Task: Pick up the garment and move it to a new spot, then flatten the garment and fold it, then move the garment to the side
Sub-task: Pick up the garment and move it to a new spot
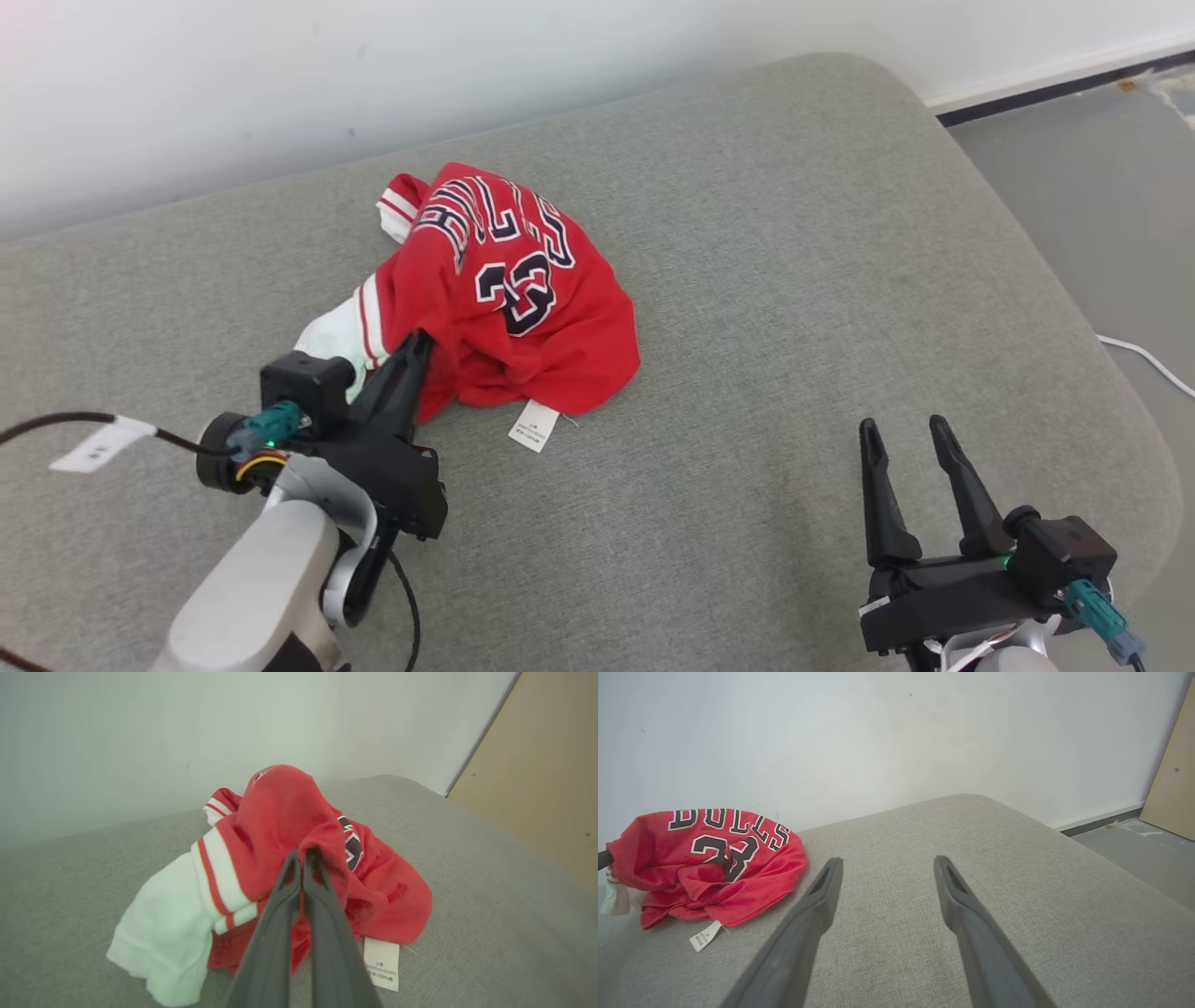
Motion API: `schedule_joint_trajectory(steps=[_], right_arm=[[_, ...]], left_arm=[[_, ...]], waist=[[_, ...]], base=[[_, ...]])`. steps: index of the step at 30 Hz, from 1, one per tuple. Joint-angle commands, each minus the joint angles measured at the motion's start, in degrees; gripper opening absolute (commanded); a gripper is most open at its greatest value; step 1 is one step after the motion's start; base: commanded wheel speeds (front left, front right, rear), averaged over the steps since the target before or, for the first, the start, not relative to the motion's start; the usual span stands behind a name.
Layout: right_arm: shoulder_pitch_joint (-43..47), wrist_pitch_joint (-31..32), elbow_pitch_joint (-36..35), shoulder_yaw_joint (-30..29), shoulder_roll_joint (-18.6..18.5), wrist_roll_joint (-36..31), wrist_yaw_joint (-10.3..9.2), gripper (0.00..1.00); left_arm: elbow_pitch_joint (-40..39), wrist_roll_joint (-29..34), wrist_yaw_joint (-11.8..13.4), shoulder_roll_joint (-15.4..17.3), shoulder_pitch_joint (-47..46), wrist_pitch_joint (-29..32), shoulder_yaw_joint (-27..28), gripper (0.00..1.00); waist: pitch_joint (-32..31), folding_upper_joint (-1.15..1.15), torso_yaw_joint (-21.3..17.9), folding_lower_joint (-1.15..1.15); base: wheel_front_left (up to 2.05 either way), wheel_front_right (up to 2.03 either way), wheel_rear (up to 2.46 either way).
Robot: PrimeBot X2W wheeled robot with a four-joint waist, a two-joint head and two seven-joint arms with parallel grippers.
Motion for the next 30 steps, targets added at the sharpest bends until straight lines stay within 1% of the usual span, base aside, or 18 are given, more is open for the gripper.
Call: schedule_joint_trajectory(steps=[1, 2, 4, 5, 7, 14, 16, 22, 28, 30], right_arm=[[-0.07, -0.14, -0.04, -0.5, 0.0, -0.57, -0.12, 1.0], [-0.08, -0.14, -0.06, -0.54, 0.02, -0.8, -0.12, 1.0], [0.09, -0.14, -0.07, -1.06, -0.01, -1.01, -0.12, 1.0], [0.49, -0.14, -0.07, -1.47, -0.02, -1.14, -0.12, 1.0], [1.09, -0.14, 0.02, -1.71, -0.01, -1.47, -0.12, 1.0], [2.29, -0.14, 0.13, -2.5, 0.01, -2.23, -0.12, 1.0], [2.33, -0.14, 0.21, -2.53, 0.01, -2.24, -0.12, 1.0], [2.5, -0.14, 0.28, -2.67, -0.03, -2.77, -0.12, 1.0], [2.9, -0.14, -0.05, -2.65, -0.01, -3.35, -0.12, 1.0], [2.83, -0.15, -0.09, -2.73, -0.01, -3.61, -0.12, 1.0]], left_arm=[[1.29, 1.09, -0.45, -0.64, -0.32, -1.27, -0.61, 0.5], [1.83, 1.55, -0.65, -0.87, -1.11, -1.96, -0.73, 1.0], [2.34, 2.04, -0.84, -1.26, -2.46, -3.03, -0.91, 1.0], [2.29, 2.57, -0.65, -1.53, -3.38, -3.85, -0.75, 1.0], [1.82, 2.91, -0.38, -1.3, -3.91, -4.45, -0.38, 1.0], [-1.2, 4.39, 1.17, 1.24, -2.0, -4.66, -0.37, 1.0], [-1.51, 4.45, 1.5, 1.77, -1.43, -4.63, -0.3, 1.0], [-3.17, 4.43, 3.72, 5.19, 3.56, -5.25, 1.07, 1.0], [-5.94, 2.74, 6.21, 8.5, 10.04, -6.04, 5.82, 1.0], [-7.78, 3.35, 7.12, 8.94, 12.43, -6.07, 7.29, 1.0]], waist=[[-0.46, 0.0, 0.98, 0.0], [-0.67, 0.0, 1.38, 0.0], [-1.29, 0.0, 2.43, 0.0], [-2.08, 0.0, 3.59, 0.0], [-2.95, 0.0, 4.79, 0.0], [-4.65, 0.0, 9.04, 0.0], [-4.75, 0.0, 9.5, 0.0], [-5.46, 0.0, 11.94, 0.0], [-6.25, 0.0, 13.45, 0.0], [-6.57, 0.0, 13.9, 0.0]], base=[[0.0, 0.0, 0.0], [0.0, 0.0, 0.0], [0.0, 0.0, 0.0], [0.0, 0.0, 0.0], [0.0, 0.0, 0.0], [0.0, 0.0, 0.0], [0.0, 0.0, 0.0], [0.0, 0.0, 0.0], [0.0, 0.0, 0.0], [0.0, 0.0, 0.0]])
